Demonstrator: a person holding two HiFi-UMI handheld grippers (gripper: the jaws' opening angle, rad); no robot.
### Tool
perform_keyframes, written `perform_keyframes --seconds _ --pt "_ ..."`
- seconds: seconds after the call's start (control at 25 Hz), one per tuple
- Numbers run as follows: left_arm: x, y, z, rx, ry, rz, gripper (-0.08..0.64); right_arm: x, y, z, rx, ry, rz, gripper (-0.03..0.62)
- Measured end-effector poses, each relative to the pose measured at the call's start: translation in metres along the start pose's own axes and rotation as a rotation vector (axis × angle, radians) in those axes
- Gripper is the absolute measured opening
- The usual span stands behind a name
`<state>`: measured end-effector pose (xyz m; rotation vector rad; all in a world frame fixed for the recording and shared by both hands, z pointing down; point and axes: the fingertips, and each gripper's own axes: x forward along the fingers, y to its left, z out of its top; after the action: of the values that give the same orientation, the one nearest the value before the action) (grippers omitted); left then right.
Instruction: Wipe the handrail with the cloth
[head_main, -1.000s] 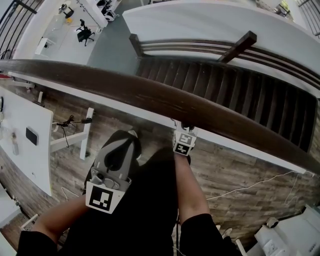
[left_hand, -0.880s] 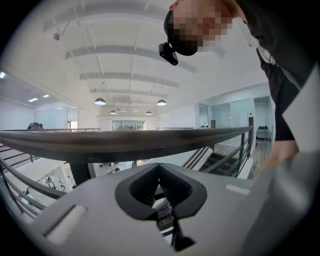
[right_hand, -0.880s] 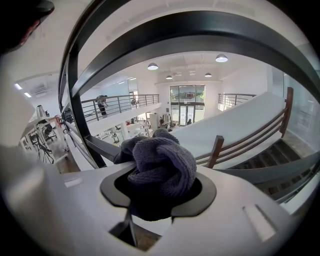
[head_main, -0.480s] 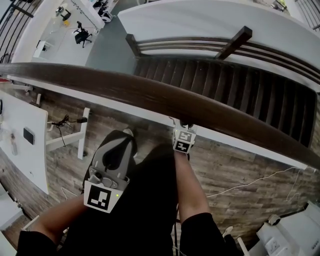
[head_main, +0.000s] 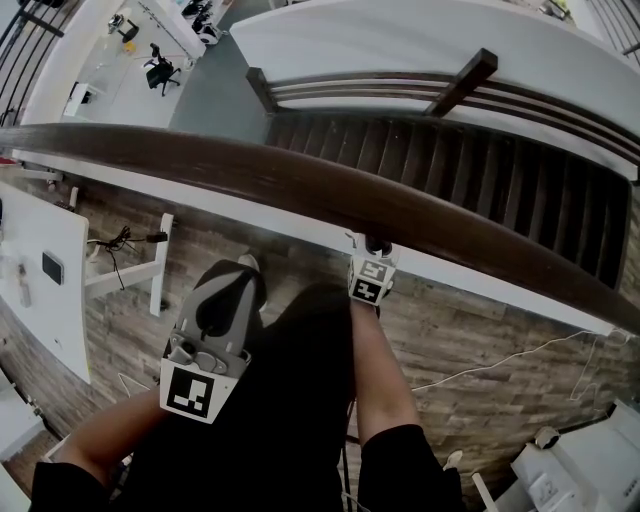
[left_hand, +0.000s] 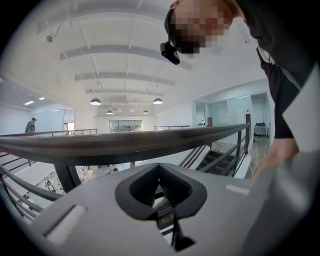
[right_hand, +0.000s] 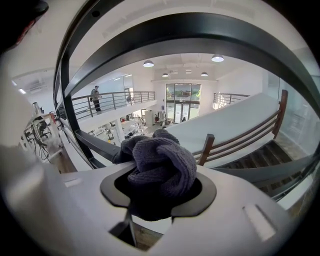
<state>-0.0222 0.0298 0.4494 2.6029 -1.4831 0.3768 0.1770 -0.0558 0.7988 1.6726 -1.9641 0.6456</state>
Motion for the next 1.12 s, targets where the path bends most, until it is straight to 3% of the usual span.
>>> perform_keyframes --seconds 0.48,1.12 --pt "0.007 -0.018 0.001 0.0 0.018 -0.018 0.0 -0.007 -0.016 -0.002 -0.037 0.003 0.001 0.172" --pt "0.029 -0.051 0.01 -0.049 0.019 -0.017 0.0 -0.02 -0.059 -0.01 -0.005 0.021 -0.011 0.179"
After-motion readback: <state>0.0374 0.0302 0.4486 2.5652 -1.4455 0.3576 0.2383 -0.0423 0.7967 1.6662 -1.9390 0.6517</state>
